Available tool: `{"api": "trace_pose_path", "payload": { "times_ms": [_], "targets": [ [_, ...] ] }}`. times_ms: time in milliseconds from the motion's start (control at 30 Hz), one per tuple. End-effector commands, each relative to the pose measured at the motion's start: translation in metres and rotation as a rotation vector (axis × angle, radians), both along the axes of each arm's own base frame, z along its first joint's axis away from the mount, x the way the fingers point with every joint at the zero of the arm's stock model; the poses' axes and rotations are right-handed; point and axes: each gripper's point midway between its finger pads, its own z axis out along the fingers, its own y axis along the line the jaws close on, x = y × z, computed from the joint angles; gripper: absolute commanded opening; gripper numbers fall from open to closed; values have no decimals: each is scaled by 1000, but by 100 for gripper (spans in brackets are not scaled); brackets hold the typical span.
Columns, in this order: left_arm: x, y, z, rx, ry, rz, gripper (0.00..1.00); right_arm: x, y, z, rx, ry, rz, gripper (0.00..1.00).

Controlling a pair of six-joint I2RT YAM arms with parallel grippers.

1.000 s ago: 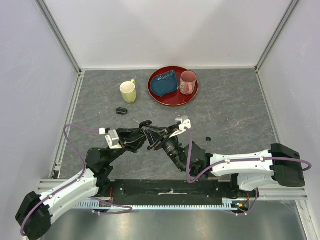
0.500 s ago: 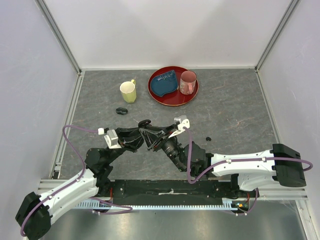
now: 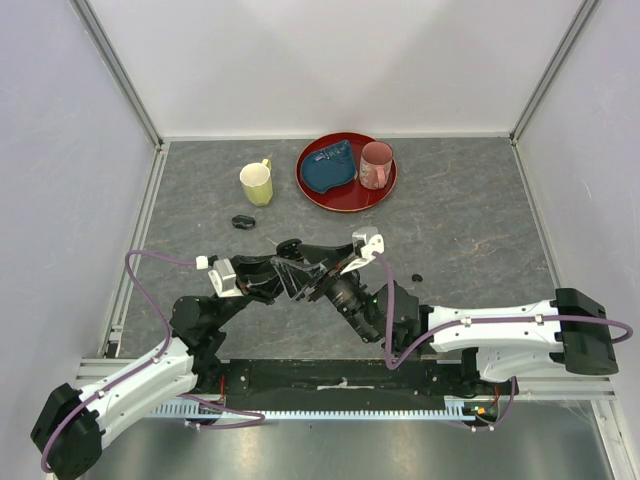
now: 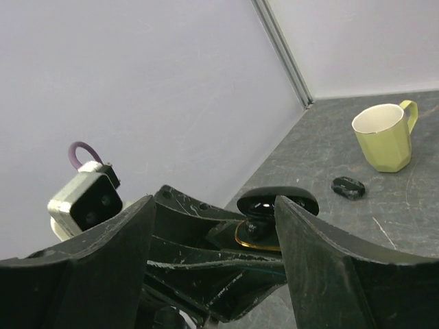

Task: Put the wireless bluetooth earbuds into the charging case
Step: Place the earbud in the charging case, then close the charging case.

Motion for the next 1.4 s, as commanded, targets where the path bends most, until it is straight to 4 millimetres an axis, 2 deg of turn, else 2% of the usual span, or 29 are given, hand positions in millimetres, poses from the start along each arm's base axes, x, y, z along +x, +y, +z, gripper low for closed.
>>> {"api": "trace_pose_path", "payload": {
  "times_ms": [0, 267, 400, 633, 667, 700, 733, 833, 867, 933, 967, 1000, 1133, 1200, 1233, 1367],
  "targets": [
    [-6, 6, 34, -69, -93, 7, 2, -1, -14, 51, 115, -47, -13, 79],
    [-7, 7, 34, -69, -91, 7, 2, 4, -28, 71, 140, -42, -55, 88],
    [-8, 9, 34, -69, -94, 14, 2, 8, -40, 72, 139, -22, -97, 90],
    [-10, 10, 37, -73, -99, 12, 2, 27, -66, 62, 86, 66, -200, 95],
    [-10, 10, 36, -69, -98, 8, 2, 29, -69, 53, 35, 85, -210, 95],
    [-11, 9, 36, -68, -96, 1, 2, 36, -74, 55, 31, 97, -225, 95],
    [-13, 8, 36, -63, -97, -11, 2, 37, -73, 46, -1, 135, -207, 95],
    [-17, 3, 34, -36, -99, -41, 2, 50, -83, 36, -24, 192, -199, 96],
    [-18, 2, 34, -29, -100, -50, 2, 48, -79, 34, -31, 200, -149, 96],
    [-19, -1, 31, -13, -96, -64, 2, 57, -86, 27, -52, 233, -131, 98],
    [-20, -1, 31, -12, -97, -67, 2, 53, -80, 24, -65, 244, -72, 98],
    [-19, -2, 31, -4, -96, -67, 2, 59, -84, 24, -69, 257, -74, 98],
    [-25, -10, 29, 44, -112, -118, 2, 52, -77, 16, -125, 238, 25, 98],
    [-27, -13, 30, 60, -114, -141, 2, 51, -72, 20, -140, 221, 76, 98],
    [-31, -16, 29, 72, -120, -165, 2, 53, -74, 13, -157, 247, 73, 98],
    [-38, -21, 29, 93, -126, -214, 2, 62, -74, 9, -136, 301, 111, 98]
  ]
}}
